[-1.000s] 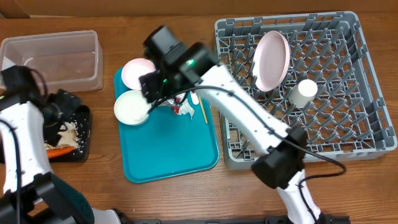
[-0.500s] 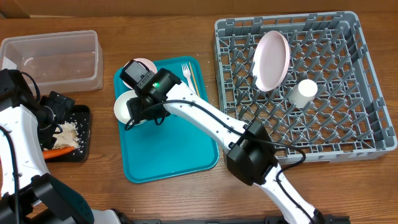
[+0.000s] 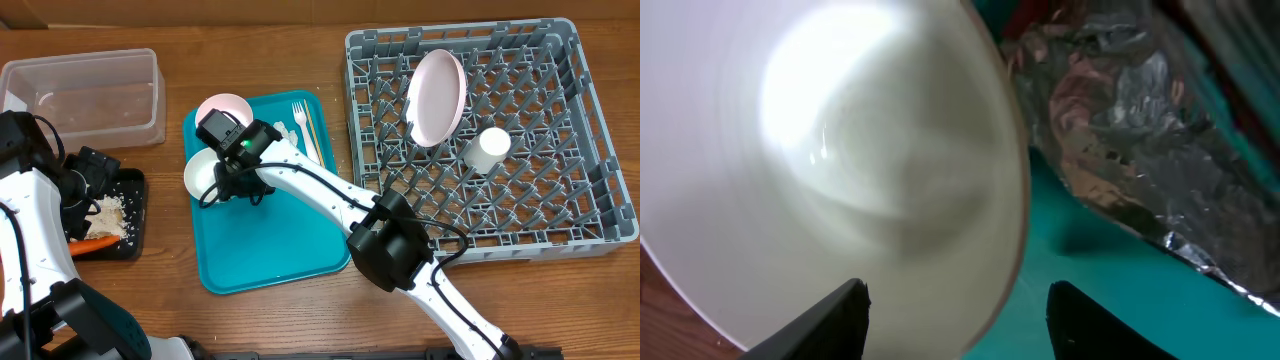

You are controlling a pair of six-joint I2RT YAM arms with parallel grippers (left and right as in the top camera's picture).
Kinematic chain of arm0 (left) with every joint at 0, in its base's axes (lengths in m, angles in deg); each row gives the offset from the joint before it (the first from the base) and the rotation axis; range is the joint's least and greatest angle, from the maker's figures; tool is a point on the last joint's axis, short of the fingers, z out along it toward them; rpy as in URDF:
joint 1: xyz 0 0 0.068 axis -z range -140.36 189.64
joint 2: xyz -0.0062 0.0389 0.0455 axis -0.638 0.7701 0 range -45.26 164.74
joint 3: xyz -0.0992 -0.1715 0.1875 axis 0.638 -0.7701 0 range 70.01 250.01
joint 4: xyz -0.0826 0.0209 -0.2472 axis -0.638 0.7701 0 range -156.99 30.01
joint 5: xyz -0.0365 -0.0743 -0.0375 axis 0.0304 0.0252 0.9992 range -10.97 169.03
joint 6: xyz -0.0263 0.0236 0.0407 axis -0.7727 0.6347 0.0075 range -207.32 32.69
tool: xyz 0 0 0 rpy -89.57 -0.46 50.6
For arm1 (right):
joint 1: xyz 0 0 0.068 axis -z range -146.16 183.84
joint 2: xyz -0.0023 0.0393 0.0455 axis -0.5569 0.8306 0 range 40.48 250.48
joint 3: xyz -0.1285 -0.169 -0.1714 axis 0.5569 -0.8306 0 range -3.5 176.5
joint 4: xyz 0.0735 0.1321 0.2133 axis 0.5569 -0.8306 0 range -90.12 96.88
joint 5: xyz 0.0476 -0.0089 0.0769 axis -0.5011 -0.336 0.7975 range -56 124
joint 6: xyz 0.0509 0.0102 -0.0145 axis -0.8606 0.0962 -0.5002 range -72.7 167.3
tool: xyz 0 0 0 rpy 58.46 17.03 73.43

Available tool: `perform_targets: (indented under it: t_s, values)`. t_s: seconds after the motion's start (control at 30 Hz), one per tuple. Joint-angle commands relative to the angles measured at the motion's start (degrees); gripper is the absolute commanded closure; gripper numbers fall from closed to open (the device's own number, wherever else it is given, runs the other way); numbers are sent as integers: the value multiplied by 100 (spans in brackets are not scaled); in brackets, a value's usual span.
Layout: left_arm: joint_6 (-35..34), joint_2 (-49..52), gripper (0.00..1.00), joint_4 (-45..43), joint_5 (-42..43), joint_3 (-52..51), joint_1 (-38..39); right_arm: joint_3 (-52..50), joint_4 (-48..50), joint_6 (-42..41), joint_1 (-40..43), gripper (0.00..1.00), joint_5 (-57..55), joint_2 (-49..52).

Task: Sort waste into correct bins and load items into the dishwasher rack
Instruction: 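Close the right gripper on the white bowl rim and lift it, then carry the white bowl right and lower it into the rack's back corner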

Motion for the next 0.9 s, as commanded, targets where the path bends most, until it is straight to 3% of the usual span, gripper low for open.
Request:
perform_targets:
  t_s: [0.0, 0.13, 0.33, 0.6, 0.87]
  values:
    - [-35, -81, 0, 9, -61, 94, -13, -4, 35, -74, 52, 42, -184, -11]
    - [-35, -81, 0, 9, -61, 94, -15, -4, 33, -72, 50, 72, -181, -11]
    - [-35, -81, 0, 9, -61, 94, -15, 4, -83, -68, 74, 94, -177, -111]
    - [-35, -81, 0, 9, -61, 94, -13, 22, -387, 210, 177, 96, -162, -955]
    - [-35, -81, 0, 9, -61, 94, -13, 192, -1128, 920, 942, 96, -249, -2660]
